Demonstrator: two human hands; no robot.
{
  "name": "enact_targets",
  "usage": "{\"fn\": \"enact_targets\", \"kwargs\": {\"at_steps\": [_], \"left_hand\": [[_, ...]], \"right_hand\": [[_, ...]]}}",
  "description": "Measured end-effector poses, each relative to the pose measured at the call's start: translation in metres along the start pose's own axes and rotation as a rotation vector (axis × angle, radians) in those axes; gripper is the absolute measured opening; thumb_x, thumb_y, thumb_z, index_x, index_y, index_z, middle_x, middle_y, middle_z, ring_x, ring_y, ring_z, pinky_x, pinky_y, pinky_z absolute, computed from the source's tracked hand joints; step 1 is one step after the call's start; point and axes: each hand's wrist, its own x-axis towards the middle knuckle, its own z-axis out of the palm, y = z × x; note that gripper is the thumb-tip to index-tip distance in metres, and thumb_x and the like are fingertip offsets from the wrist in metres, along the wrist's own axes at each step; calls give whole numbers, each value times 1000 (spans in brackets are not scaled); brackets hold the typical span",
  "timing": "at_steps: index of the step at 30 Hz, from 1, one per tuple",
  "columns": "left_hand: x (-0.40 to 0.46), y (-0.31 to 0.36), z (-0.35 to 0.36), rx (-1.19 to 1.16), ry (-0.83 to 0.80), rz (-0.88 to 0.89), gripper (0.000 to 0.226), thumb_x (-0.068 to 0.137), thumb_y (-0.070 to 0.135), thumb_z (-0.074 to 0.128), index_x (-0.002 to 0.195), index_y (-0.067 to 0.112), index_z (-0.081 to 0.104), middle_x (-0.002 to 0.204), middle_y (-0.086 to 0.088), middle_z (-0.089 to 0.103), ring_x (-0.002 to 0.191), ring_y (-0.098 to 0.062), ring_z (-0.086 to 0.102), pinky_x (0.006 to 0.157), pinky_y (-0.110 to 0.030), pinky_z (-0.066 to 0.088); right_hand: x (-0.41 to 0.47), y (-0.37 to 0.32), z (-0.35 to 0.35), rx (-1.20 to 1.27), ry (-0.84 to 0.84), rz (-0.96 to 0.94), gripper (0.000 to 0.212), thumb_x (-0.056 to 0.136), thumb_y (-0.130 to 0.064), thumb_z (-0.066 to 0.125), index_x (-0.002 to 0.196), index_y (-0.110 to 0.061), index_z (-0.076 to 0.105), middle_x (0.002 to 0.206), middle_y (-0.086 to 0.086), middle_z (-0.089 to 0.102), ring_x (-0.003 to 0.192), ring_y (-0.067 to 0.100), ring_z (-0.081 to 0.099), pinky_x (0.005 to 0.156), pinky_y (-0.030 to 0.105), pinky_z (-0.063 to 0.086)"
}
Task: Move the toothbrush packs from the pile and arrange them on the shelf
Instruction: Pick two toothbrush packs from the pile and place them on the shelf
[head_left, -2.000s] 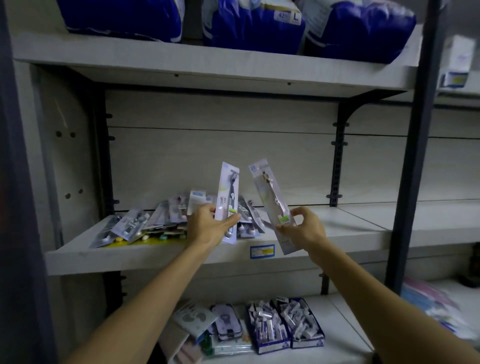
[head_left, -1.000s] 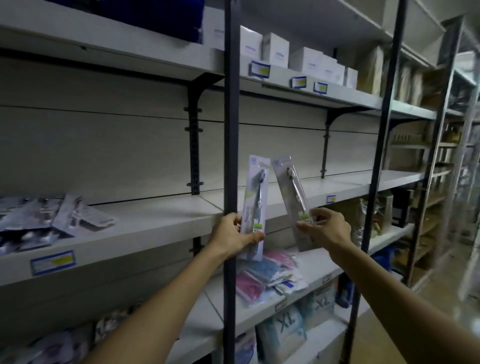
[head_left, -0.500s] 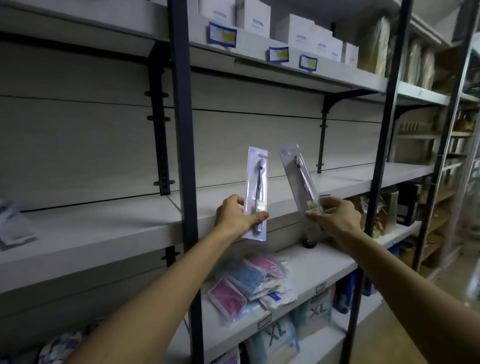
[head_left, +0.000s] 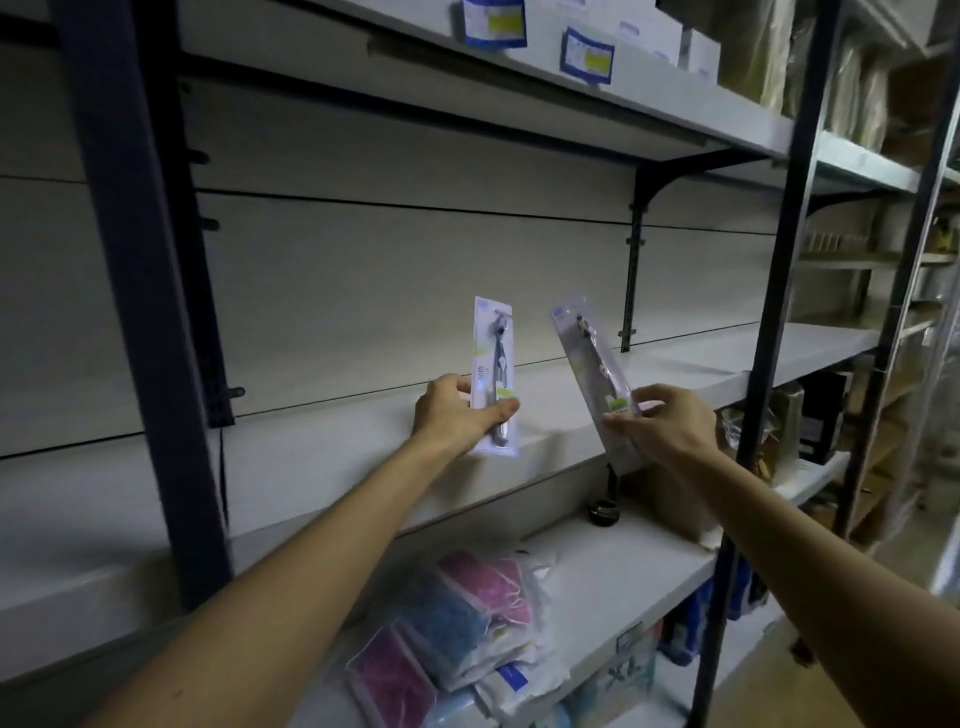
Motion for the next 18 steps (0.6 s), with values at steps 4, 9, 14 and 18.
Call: {"fn": "enact_targets", "kwargs": {"at_steps": [4, 9, 14, 18], "left_hand": [[32, 4, 27, 9, 34, 0, 42, 67, 46, 80, 95, 16, 69, 93, 2, 71, 86, -17, 66, 67, -23, 43], [59, 13, 65, 11, 78, -38, 31, 72, 38, 79, 90, 15, 68, 90, 4, 66, 84, -18, 62, 69, -23, 43], [89, 29, 114, -11, 114, -105, 19, 72, 31, 81, 72, 20, 65, 86, -2, 71, 88, -23, 68, 80, -32, 52], [108, 44, 150, -65, 153, -155, 17, 72, 25, 82, 70, 18, 67, 84, -6, 72, 86, -24, 70, 83, -35, 54]], "right_hand": [[46, 18, 0, -11, -4, 0, 51, 68, -35, 84, 110, -11, 68, 97, 13, 70, 78, 25, 68, 68, 34, 57], [102, 44, -9, -43, -56, -35, 50, 71, -40, 81, 111, -13, 68, 100, 12, 71, 76, 21, 65, 53, 24, 49], [160, 73, -31, -5, -124, -81, 53, 74, -36, 79, 117, -8, 64, 104, 14, 69, 72, 19, 67, 56, 26, 53], [203, 91, -54, 15, -191, -84, 57, 75, -35, 78, 119, -5, 61, 104, 15, 68, 71, 19, 67, 54, 25, 54]]}}
